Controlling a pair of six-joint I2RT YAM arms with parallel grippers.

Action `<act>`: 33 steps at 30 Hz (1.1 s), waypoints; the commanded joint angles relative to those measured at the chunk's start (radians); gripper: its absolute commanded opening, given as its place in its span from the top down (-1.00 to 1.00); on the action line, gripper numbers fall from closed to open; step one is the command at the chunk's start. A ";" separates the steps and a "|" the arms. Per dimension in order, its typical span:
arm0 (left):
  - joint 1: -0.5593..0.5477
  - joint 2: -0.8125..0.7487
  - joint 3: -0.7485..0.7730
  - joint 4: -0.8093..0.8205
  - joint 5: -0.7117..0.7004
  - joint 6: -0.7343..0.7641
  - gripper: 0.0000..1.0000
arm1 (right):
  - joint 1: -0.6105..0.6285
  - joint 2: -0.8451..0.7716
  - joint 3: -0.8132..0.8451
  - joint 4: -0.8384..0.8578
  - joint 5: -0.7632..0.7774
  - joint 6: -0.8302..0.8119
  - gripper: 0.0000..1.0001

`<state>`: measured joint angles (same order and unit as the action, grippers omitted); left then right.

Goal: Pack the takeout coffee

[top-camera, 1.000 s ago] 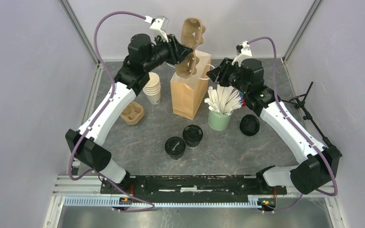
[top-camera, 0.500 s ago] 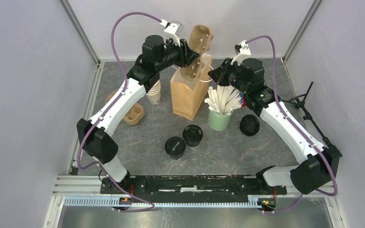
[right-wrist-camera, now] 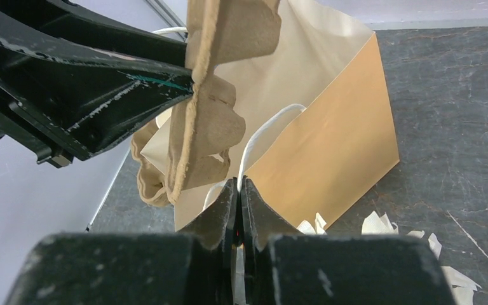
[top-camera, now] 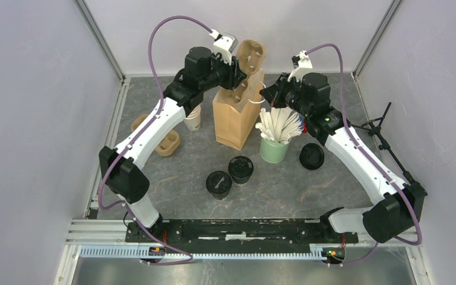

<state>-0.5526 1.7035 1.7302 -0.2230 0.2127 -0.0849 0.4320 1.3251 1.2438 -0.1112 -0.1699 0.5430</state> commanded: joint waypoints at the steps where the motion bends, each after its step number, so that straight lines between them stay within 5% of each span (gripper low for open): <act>1: -0.011 0.000 0.027 -0.024 -0.041 0.083 0.23 | 0.003 -0.020 0.033 0.028 -0.016 -0.019 0.89; 12: -0.023 0.019 0.033 -0.078 -0.162 0.003 0.24 | 0.004 -0.022 0.019 0.033 -0.044 -0.018 0.93; 33: -0.029 0.001 -0.017 0.097 -0.176 -0.036 0.27 | 0.004 -0.023 0.005 0.051 -0.060 -0.010 0.93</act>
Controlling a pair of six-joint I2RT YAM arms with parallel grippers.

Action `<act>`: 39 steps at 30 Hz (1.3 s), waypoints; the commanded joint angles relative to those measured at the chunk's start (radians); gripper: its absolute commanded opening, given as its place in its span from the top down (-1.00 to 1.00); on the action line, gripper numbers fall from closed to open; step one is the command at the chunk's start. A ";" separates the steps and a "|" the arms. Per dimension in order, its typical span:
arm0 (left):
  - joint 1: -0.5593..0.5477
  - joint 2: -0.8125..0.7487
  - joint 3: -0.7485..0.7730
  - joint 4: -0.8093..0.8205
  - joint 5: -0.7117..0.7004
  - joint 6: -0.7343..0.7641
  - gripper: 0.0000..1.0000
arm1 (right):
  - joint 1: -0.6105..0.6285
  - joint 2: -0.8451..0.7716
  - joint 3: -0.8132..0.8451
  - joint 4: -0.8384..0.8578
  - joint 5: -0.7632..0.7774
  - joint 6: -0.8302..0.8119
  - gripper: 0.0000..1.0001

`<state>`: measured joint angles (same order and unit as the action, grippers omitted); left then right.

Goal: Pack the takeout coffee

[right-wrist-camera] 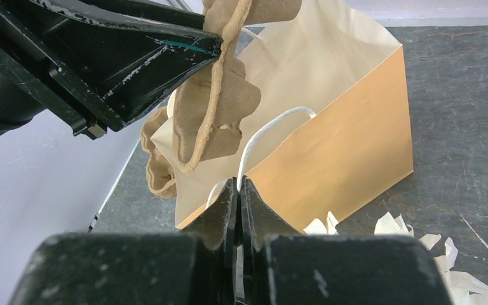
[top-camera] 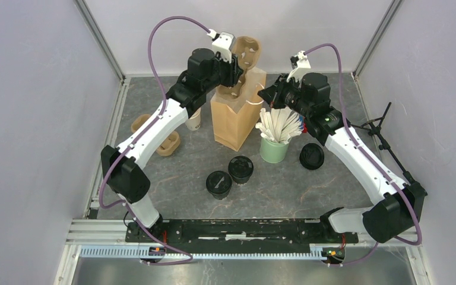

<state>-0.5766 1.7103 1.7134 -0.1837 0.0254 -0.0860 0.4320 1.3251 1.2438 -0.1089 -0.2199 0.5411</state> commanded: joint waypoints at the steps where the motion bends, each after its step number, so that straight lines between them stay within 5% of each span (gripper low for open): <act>1: -0.005 -0.008 -0.007 0.058 0.025 -0.039 0.27 | 0.003 -0.021 0.007 0.048 -0.010 -0.007 0.93; 13: -0.014 -0.044 -0.100 -0.014 -0.015 -0.017 0.30 | 0.004 -0.012 0.029 0.047 -0.008 -0.004 0.95; 25: -0.044 0.001 0.070 -0.347 -0.080 -0.026 0.33 | 0.003 0.001 0.041 0.038 -0.010 0.002 0.98; 39: -0.059 0.065 0.143 -0.532 -0.198 -0.045 0.37 | 0.013 0.005 0.029 0.044 -0.019 0.002 0.99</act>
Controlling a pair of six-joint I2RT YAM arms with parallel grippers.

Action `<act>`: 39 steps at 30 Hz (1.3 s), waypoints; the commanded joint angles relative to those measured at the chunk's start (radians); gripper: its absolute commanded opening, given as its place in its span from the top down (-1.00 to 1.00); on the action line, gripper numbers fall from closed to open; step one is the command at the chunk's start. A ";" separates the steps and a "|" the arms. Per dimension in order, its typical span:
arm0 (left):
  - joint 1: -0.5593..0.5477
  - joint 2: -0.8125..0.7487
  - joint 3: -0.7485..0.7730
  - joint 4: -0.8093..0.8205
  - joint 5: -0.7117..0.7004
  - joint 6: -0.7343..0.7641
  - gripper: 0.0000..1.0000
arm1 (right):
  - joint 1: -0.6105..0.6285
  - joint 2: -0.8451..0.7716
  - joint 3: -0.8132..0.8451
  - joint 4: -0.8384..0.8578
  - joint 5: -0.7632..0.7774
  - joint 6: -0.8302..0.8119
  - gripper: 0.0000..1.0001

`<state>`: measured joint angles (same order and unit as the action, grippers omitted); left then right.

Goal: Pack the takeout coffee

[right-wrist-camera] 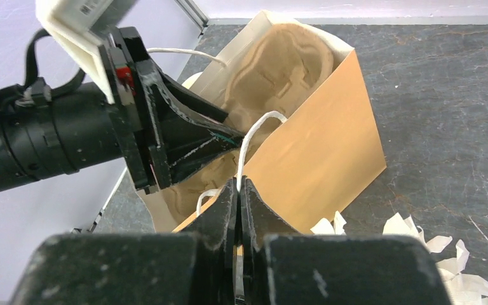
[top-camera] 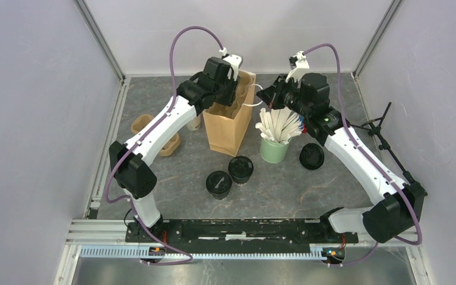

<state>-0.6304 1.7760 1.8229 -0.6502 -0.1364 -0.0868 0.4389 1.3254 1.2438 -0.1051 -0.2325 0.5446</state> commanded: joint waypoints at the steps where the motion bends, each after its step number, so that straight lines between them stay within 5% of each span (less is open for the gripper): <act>1: -0.006 -0.003 0.029 -0.069 -0.038 -0.053 0.37 | 0.006 0.003 0.029 0.040 -0.006 -0.001 1.00; 24: -0.011 0.089 0.012 -0.148 -0.056 -0.070 0.32 | 0.038 0.003 0.013 0.040 -0.008 -0.003 1.00; 39: -0.014 0.062 0.134 -0.207 -0.024 -0.085 -0.19 | 0.038 -0.009 -0.011 0.058 -0.004 0.008 0.99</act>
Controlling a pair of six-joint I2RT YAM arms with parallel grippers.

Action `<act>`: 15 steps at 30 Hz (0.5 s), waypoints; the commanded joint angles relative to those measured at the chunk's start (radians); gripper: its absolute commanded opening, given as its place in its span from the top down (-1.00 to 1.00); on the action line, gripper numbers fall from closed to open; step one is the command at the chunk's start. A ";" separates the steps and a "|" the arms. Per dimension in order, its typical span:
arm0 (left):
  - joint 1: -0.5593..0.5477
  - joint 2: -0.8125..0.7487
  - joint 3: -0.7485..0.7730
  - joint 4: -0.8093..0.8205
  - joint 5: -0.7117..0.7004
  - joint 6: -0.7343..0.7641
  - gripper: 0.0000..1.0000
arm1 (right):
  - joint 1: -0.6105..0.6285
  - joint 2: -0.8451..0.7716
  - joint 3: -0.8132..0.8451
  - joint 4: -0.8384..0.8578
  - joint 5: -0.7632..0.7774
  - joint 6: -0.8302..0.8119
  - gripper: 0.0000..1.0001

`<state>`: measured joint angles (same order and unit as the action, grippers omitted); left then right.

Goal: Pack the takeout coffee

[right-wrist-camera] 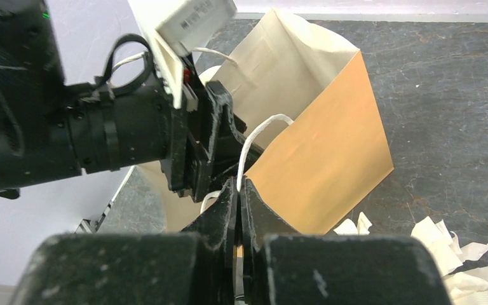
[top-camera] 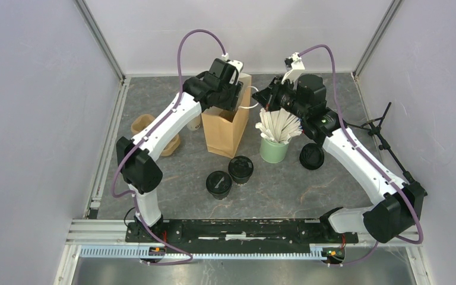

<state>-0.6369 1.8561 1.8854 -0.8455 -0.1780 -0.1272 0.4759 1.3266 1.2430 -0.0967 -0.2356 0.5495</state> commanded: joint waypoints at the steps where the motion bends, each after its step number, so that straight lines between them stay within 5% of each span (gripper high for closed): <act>1: -0.007 -0.024 0.077 -0.012 0.021 -0.048 -0.19 | 0.001 -0.011 -0.013 0.049 -0.001 0.003 0.99; 10: -0.008 -0.088 0.186 -0.012 0.090 -0.096 -0.35 | 0.001 -0.016 -0.025 0.055 -0.005 0.018 0.96; 12: -0.008 -0.113 0.203 -0.012 0.081 -0.106 -0.60 | 0.001 -0.018 -0.021 0.052 -0.003 0.018 0.89; 13: -0.007 -0.127 0.209 -0.012 0.068 -0.116 -0.97 | 0.001 -0.020 -0.018 0.051 -0.001 0.020 0.84; 15: -0.007 -0.153 0.219 -0.012 0.059 -0.121 -1.00 | 0.001 -0.025 -0.013 0.042 -0.001 0.027 0.72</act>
<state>-0.6373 1.8065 2.0365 -0.8680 -0.1200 -0.1947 0.4759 1.3266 1.2194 -0.0772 -0.2356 0.5632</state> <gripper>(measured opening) 0.969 0.102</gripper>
